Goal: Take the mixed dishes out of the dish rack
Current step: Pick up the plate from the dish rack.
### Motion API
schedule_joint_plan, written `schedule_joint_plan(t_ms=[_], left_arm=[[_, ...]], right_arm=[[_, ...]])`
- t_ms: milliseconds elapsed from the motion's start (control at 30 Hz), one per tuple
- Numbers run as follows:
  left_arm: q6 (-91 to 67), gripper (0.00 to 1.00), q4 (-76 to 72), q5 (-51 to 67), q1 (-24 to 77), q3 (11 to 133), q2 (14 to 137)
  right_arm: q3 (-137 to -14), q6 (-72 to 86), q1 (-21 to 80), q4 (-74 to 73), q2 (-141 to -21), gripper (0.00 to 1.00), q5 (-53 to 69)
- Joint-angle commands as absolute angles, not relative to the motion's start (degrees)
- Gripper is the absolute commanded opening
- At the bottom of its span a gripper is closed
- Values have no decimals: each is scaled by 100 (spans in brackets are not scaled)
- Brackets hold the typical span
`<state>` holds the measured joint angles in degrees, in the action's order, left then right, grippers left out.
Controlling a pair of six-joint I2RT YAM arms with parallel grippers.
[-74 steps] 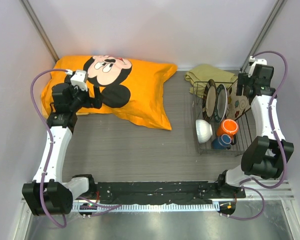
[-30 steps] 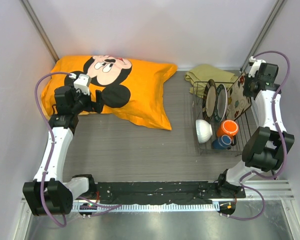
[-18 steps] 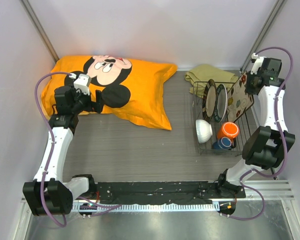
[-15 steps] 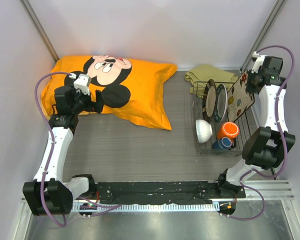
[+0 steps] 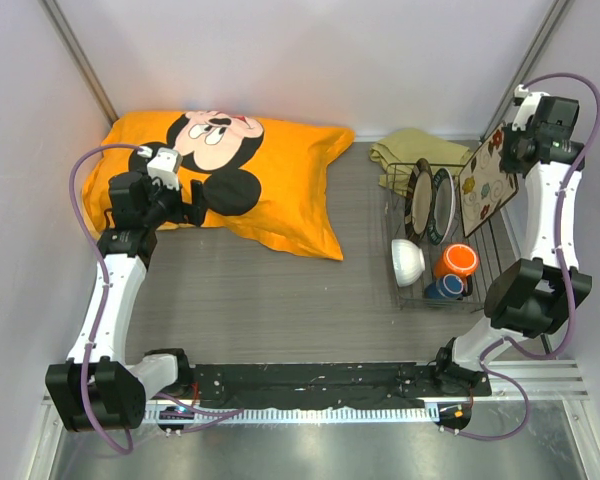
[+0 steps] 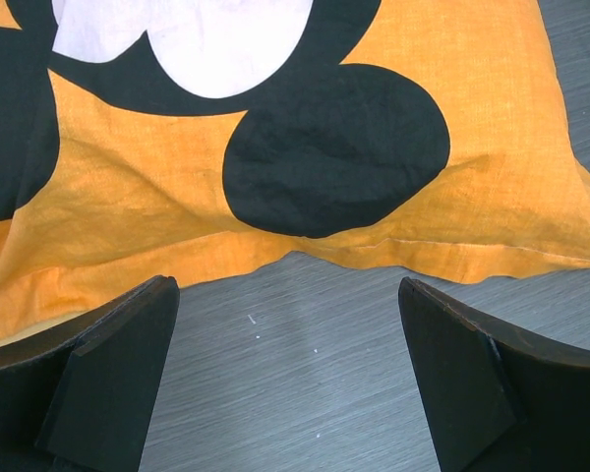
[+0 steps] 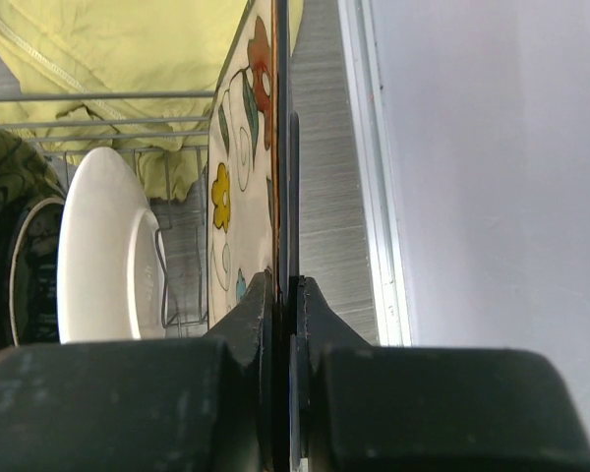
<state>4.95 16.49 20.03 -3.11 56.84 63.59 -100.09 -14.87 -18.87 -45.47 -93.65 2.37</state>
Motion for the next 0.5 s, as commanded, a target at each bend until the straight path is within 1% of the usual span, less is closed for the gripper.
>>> schedule_joint_plan(t_ms=[0, 300, 467], left_arm=[[492, 100, 1380, 1969, -325, 5810, 6293], [369, 100, 1380, 1969, -325, 5880, 6284], [141, 100, 1397, 2565, -325, 5950, 6214]], right_arm=[[-10705, -1564, -1881, -4025, -9141, 1, 158], [-11337, -1775, -1872, -4543, -8974, 1, 53], [-12047, -1679, -1881, -4956, -8895, 1, 324]])
